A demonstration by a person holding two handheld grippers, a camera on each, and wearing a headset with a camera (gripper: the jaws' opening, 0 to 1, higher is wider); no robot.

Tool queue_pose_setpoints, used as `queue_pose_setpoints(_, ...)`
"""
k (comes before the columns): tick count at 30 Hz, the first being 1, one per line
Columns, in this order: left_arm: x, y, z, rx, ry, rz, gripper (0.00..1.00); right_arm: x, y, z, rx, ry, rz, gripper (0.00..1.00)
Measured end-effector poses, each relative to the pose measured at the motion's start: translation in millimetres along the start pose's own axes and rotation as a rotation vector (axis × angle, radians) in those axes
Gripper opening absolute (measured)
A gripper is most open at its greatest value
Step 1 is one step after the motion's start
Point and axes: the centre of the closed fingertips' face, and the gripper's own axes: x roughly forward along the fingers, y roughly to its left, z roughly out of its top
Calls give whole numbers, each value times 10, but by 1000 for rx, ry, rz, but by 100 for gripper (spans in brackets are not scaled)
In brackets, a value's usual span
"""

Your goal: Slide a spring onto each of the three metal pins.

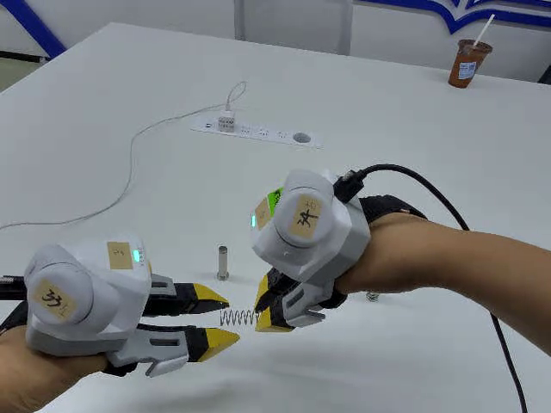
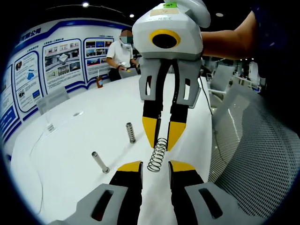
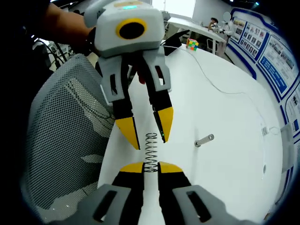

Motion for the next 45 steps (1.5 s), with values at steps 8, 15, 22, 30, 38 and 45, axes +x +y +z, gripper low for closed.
queue_pose_setpoints(8, 20, -49, 6, 22, 4, -16, 15, -18, 35, -2, -27, -4, 6, 12)
queue_pose_setpoints(15, 28, -81, 6, 35, 7, -24, 12, -35, 66, -5, -41, -4, 15, 12)
queue_pose_setpoints(22, 32, -119, 3, 58, 12, -38, 11, -33, 87, -15, -34, -12, 26, 12)
queue_pose_setpoints(30, 37, -127, 2, 56, 14, -44, 10, 1, 85, -40, -14, -12, 30, 13)
queue_pose_setpoints(38, 15, -136, 76, 56, -10, -48, 10, 41, 80, -86, -8, -5, 34, 14)
queue_pose_setpoints(45, 24, -117, 73, 47, -14, -41, 11, 11, 65, -66, -11, -13, 28, 12)
